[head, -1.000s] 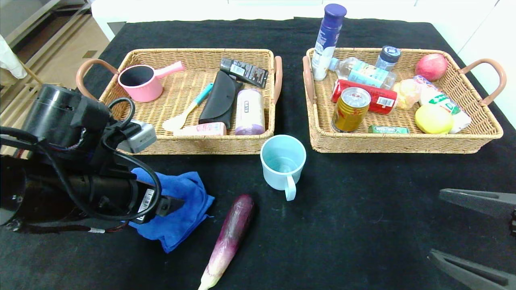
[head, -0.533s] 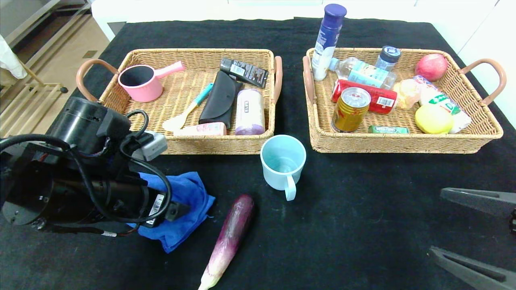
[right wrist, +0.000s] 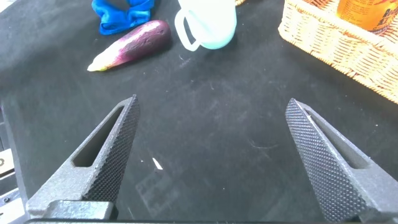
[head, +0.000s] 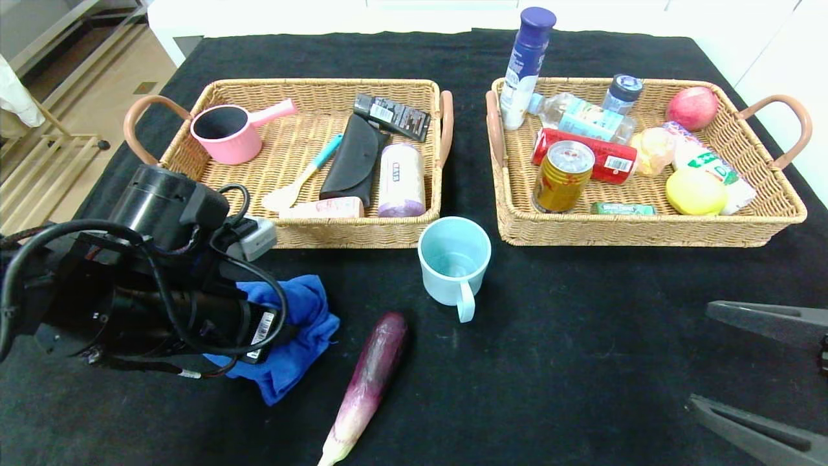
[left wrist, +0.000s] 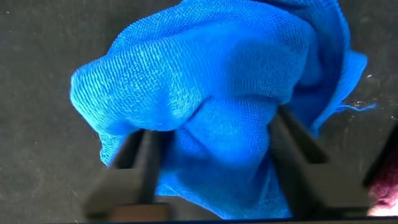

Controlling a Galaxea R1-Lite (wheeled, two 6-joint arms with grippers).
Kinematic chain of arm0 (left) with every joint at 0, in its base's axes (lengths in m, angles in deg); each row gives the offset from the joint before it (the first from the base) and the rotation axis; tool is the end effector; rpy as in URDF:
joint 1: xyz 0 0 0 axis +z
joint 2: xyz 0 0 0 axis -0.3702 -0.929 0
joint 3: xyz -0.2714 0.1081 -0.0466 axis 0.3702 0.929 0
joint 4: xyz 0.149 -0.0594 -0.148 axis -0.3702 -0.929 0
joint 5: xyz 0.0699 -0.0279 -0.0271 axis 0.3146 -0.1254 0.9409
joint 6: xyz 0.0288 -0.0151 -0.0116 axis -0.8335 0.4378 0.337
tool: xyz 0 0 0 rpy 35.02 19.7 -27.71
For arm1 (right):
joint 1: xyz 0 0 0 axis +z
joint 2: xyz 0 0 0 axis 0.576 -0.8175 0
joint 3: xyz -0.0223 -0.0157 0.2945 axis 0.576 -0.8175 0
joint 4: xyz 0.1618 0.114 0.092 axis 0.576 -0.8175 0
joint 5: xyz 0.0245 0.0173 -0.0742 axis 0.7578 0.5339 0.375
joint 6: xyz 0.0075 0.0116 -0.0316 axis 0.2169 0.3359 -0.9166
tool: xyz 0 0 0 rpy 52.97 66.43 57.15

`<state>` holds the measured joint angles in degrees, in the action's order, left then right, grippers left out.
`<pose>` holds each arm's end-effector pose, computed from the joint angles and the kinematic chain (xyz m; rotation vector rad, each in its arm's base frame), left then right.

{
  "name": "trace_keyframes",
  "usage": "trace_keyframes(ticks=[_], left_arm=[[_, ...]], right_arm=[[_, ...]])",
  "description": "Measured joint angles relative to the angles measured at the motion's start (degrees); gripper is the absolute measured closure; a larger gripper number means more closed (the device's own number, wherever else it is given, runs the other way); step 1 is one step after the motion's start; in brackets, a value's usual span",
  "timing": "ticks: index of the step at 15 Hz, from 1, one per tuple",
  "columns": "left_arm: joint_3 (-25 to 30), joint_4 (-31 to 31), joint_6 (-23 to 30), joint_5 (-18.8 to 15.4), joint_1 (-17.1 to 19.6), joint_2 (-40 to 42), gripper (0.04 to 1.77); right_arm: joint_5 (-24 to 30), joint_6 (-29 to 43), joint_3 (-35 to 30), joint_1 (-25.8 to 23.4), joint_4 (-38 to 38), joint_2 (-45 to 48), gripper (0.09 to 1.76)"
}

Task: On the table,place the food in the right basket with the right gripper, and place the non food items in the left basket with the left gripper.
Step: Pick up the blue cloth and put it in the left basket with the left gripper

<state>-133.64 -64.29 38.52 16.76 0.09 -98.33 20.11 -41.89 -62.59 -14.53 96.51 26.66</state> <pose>0.2699 -0.1000 0.1821 0.2162 0.8196 -0.1616 0.1505 0.0744 0.1951 -0.1413 0.0633 0.8689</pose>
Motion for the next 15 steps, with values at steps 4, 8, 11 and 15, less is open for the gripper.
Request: trace_keyframes(ticks=[4,8,11,15], left_arm=[[0.00,0.17,0.06,-0.13,-0.05,-0.28,1.16],[0.00,0.17,0.23,-0.06,0.00,-0.45,1.37],[0.01,0.13,0.37,0.00,0.01,-0.45,1.37],[-0.05,-0.05,1.02,0.11,-0.05,-0.28,1.37]], right_arm=[[0.02,0.02,0.06,-0.17,0.01,0.02,0.14],[0.00,0.05,0.00,-0.49,0.00,0.00,0.14],[0.00,0.05,0.00,-0.52,-0.02,-0.01,0.14],[0.00,0.06,-0.07,-0.59,-0.02,0.00,0.14]])
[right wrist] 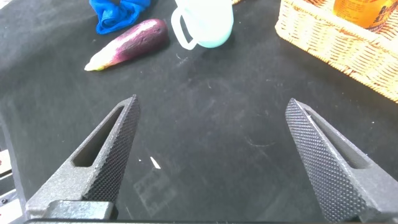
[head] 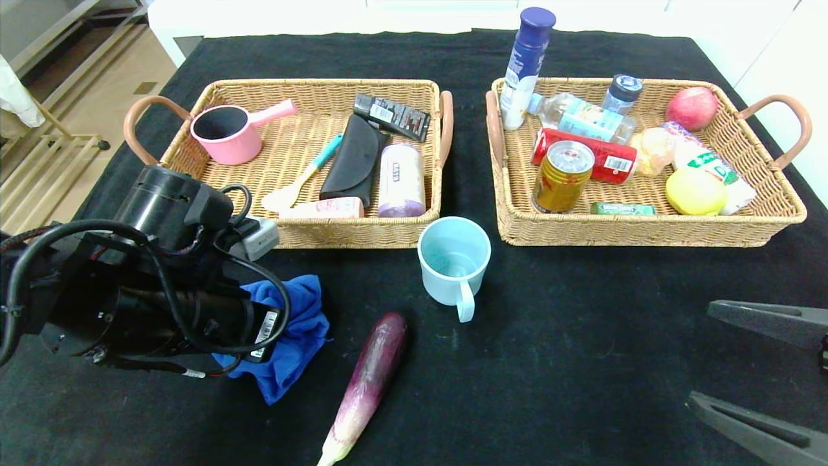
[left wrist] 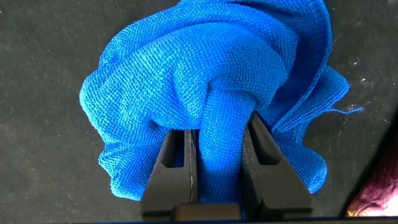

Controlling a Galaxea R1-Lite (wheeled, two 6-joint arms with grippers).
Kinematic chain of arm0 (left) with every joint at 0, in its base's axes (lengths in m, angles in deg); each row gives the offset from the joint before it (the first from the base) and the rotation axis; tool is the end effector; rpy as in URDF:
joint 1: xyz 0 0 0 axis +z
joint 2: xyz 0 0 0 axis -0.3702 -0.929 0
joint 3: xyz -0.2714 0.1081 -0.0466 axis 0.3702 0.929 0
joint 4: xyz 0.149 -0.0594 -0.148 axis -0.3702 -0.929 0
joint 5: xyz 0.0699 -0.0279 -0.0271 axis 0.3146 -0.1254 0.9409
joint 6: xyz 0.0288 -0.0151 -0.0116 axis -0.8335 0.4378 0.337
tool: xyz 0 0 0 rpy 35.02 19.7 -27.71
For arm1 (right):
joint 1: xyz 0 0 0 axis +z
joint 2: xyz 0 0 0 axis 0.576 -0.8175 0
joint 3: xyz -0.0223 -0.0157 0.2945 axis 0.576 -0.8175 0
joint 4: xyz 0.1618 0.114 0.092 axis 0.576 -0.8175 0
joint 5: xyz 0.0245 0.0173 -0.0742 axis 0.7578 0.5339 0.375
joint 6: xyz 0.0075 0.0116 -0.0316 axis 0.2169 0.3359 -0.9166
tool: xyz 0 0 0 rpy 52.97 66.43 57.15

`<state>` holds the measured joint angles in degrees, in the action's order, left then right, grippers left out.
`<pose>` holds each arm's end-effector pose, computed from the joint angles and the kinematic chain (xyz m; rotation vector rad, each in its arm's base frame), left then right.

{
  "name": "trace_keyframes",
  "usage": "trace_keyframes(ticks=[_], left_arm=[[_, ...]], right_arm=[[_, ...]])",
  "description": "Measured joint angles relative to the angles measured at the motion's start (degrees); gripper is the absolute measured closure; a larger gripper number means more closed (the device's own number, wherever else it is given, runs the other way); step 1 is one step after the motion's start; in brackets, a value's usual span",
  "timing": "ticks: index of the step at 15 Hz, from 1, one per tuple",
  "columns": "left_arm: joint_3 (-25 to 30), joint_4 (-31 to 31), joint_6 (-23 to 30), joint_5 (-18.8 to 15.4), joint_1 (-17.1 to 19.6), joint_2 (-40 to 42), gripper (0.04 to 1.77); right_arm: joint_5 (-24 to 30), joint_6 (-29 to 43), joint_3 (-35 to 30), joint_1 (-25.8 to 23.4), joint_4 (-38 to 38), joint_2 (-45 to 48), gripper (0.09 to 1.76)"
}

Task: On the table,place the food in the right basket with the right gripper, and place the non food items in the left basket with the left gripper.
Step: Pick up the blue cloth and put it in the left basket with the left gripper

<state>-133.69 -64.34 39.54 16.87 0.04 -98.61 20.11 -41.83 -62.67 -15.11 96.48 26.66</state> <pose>0.2706 -0.1005 0.1809 0.2019 0.8251 -0.1530 0.1512 0.0729 0.1946 -0.1397 0.0664 0.8589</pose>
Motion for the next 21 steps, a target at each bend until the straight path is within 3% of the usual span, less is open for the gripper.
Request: trace_keyframes(ticks=[10,17,21], left_arm=[[-3.00,-3.75,1.63,0.57,-1.66,9.79,1.40],[-3.91,-3.10,2.12,0.09,-1.68,15.41,1.40],[-7.13,-3.01,2.45,0.00,-1.51,17.31,1.40]], right_arm=[[0.11,0.20,0.07,0.06,-0.05,0.38,0.14],[0.13,0.18,-0.09,0.06,-0.17,0.38,0.14],[0.11,0.20,-0.28,0.06,-0.24,0.16,0.14]])
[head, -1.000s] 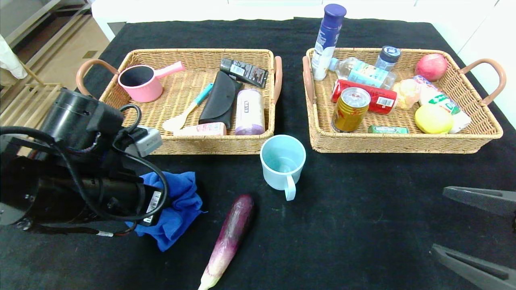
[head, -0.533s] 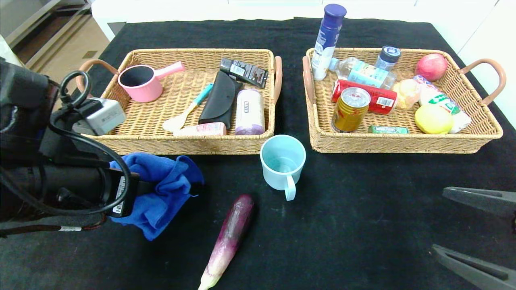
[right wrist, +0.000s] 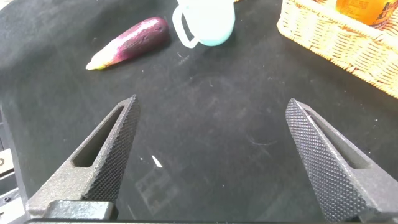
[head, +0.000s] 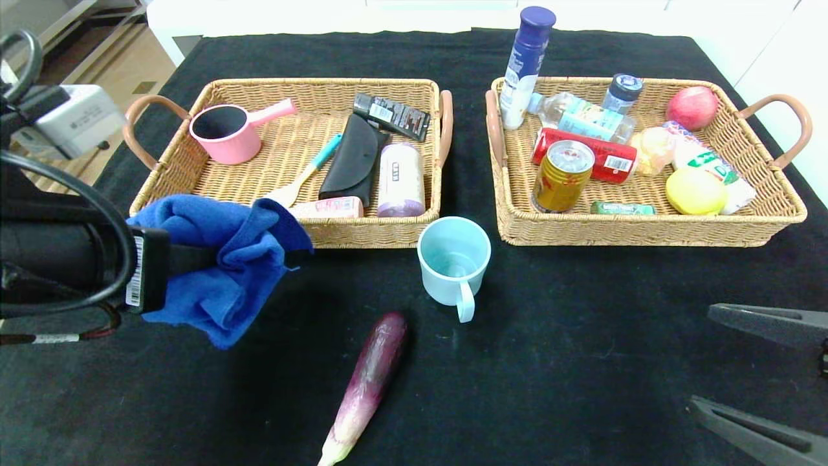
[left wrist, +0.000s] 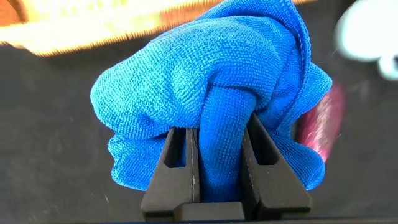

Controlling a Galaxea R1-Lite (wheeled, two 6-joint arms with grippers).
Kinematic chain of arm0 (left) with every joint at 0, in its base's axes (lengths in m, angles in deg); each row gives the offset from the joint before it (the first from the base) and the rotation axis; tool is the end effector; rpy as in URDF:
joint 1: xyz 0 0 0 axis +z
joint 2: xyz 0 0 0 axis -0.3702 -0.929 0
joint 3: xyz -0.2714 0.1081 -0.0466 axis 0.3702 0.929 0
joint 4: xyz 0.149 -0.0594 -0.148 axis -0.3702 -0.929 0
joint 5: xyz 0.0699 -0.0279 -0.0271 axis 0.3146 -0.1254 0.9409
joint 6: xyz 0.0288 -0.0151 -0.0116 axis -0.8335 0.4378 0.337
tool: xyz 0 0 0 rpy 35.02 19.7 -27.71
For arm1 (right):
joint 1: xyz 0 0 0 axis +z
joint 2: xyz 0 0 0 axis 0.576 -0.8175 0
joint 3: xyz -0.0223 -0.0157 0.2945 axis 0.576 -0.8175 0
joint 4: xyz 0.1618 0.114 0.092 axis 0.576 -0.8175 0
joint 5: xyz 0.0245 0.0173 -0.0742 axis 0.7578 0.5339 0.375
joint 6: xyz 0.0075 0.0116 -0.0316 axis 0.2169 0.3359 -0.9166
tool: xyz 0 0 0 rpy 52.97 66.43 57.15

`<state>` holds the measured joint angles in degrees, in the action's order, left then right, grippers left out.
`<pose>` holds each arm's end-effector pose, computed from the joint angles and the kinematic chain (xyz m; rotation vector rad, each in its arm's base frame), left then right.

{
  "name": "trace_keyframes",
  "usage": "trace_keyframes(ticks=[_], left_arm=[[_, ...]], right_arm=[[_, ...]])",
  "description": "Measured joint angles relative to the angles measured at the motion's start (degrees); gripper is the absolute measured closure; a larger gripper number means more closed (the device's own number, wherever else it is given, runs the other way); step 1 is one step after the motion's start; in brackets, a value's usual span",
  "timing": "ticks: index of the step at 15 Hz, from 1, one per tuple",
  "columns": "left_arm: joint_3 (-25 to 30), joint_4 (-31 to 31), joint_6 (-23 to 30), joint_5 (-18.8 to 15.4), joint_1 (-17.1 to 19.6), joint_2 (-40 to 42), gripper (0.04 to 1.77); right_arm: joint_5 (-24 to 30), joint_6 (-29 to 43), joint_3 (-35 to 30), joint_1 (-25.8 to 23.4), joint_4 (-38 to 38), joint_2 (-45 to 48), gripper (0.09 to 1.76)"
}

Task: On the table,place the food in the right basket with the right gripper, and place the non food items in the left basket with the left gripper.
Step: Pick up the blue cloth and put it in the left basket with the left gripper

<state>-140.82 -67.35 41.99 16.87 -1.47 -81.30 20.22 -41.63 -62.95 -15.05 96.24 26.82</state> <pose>0.2044 -0.0804 0.2921 0.0585 0.4695 -0.1845 0.1502 0.0728 0.1930 -0.1358 0.0741 0.8620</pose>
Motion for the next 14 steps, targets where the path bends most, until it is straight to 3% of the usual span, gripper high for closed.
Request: trace_keyframes(ticks=[7,14], left_arm=[[-7.53,10.84,0.83,-0.05,0.72,-3.47,1.40],[-13.76,15.82,0.63,-1.96,2.56,-11.22,1.40]], right_arm=[[-0.02,-0.09,-0.28,0.00,0.00,-0.24,0.14],[-0.02,-0.10,-0.20,-0.41,0.05,-0.44,0.14]])
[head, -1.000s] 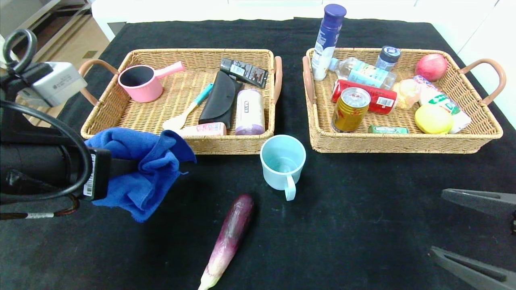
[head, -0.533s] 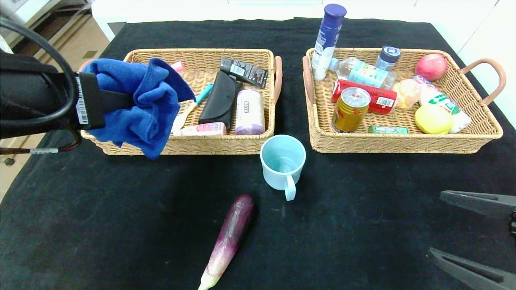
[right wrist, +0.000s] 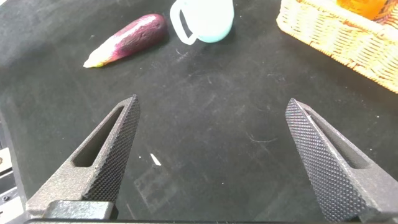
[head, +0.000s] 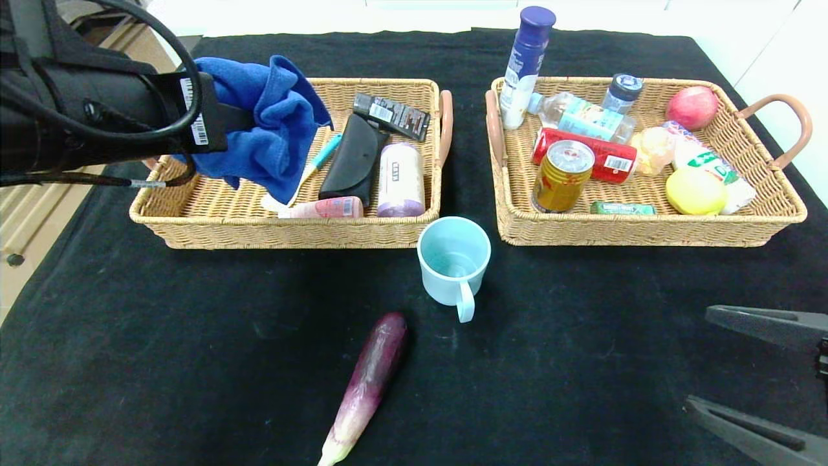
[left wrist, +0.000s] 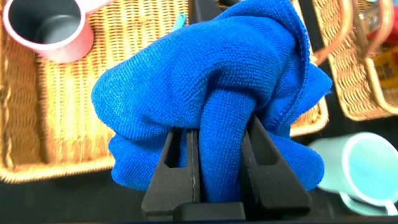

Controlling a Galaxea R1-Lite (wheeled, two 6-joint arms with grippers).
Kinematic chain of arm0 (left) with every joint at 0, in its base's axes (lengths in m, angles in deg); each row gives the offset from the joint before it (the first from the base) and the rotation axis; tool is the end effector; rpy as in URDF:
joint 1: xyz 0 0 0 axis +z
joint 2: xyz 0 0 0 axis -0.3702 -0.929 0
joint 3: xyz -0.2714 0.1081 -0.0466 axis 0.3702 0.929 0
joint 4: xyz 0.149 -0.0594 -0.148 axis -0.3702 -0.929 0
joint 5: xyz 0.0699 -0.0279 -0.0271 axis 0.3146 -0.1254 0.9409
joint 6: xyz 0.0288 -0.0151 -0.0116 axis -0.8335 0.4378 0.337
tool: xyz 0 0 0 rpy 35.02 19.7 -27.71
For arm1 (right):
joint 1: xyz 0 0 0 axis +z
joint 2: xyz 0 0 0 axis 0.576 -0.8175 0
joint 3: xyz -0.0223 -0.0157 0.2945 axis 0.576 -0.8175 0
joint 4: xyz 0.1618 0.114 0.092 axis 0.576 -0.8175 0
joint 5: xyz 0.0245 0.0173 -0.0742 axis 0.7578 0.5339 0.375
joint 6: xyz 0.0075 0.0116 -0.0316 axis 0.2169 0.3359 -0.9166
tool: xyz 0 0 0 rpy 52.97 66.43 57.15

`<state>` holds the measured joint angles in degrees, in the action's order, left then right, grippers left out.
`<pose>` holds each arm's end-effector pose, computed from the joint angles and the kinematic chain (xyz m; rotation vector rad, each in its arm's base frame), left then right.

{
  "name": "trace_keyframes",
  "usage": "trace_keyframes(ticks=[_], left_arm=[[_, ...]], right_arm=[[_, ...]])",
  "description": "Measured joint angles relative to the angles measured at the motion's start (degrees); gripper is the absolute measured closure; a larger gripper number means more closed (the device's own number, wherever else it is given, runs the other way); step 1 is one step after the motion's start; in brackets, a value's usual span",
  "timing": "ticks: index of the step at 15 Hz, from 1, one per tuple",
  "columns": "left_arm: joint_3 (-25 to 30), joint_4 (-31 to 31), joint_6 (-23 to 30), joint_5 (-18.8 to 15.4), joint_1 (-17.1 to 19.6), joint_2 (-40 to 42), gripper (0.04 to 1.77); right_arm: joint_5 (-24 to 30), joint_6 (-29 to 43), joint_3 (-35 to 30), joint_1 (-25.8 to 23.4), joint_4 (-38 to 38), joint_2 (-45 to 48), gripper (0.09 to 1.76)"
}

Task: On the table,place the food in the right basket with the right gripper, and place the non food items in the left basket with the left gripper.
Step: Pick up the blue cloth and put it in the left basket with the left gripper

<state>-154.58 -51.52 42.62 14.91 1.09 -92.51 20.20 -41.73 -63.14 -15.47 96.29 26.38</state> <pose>0.2684 -0.0952 0.3480 -0.0551 0.1657 -0.1901 0.1520 0.0721 0.1908 -0.1363 0.0842 0.8551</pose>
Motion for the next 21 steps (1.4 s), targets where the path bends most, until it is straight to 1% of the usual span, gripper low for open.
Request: trace_keyframes(ticks=[2,7,8,11,16,18,20,21], left_arm=[[-2.67,0.11,-0.02,-1.01,0.69,-2.54,1.40],[-7.88,0.39,0.04,-1.51,2.34,-8.33,1.40],[-8.68,1.21,0.06,-1.65,2.69,-9.62,1.40],[-9.98,3.74,0.12,-1.65,3.08,-12.54,1.41],[-11.08,3.86,0.09,-1.56,3.23,-14.73,1.41],[-11.24,3.86,0.15,-1.60,3.23,-14.88,1.10],[-11.24,3.86,0.15,-1.60,3.23,-14.99,0.87],[-11.24,3.86,0.15,-1.57,3.23,-14.99,0.78]], right_arm=[[0.02,0.01,0.00,-0.18,-0.02,-0.05,0.14],[0.02,0.00,-0.07,-0.22,0.02,-0.13,0.14],[0.02,0.00,-0.07,-0.22,0.02,-0.13,0.14],[0.02,0.01,-0.02,-0.24,0.13,-0.06,0.14],[0.00,-0.10,0.09,-0.74,0.22,0.02,0.14],[0.02,-0.10,0.09,-0.79,0.17,0.02,0.14],[0.02,-0.10,0.02,-0.83,0.17,0.02,0.14],[0.00,-0.10,0.02,-0.83,0.17,0.02,0.14]])
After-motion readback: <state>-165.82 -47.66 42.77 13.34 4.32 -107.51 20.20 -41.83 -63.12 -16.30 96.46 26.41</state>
